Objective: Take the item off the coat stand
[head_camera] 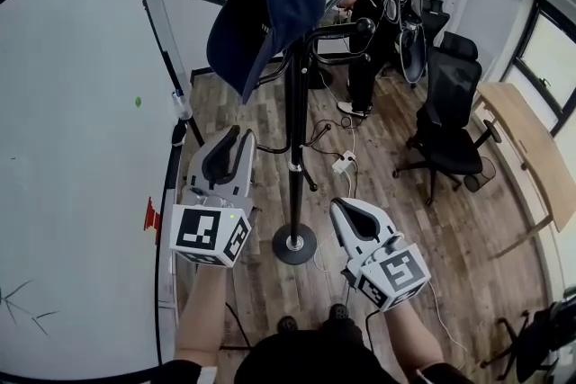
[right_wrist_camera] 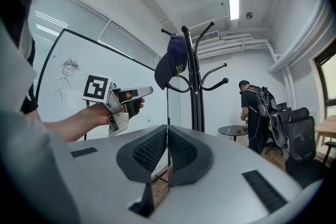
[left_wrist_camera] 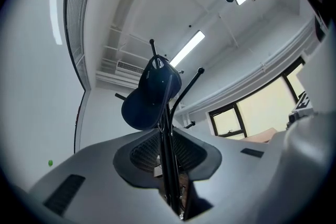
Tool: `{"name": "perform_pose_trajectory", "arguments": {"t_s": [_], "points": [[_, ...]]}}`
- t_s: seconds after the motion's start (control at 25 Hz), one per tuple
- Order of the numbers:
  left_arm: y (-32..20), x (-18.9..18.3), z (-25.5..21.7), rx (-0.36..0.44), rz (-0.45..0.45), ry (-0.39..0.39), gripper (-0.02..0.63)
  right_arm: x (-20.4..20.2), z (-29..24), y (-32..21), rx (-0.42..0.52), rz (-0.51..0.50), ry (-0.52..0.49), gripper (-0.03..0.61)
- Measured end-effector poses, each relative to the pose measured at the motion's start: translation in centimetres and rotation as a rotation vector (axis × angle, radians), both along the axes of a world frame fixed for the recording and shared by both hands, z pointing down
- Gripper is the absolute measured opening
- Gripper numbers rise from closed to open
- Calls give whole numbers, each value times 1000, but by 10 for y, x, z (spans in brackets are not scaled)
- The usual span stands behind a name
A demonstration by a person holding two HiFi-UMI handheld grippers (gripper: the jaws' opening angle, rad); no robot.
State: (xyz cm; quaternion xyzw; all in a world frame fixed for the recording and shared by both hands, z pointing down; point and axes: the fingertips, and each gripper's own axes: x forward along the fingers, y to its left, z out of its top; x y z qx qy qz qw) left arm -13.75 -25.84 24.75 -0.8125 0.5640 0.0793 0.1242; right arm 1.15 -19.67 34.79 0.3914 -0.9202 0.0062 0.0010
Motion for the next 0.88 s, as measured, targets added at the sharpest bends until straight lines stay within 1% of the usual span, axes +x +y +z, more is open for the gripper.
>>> {"name": "perform_pose_trajectory", "arguments": {"t_s": [0.16,0.28,0.52,0.76,0.88], "points": [[-4,-1,-15,33,-5,-29,113,-4,0,5,-8,6,-15,31],[-9,1,-26,63,-18,-60,122,-2,2,5,-21,17,-28,31],[-21,3,-41,88,-19,-46,123,1,-1,5,-32,32,-53,31],[-28,11,-49,106,-16,-85,120,7,-3,2,-38,45,-75,31],[-29,10,-49,111,-26,-93,99,8,0,3,-53,46,-91,31]]}}
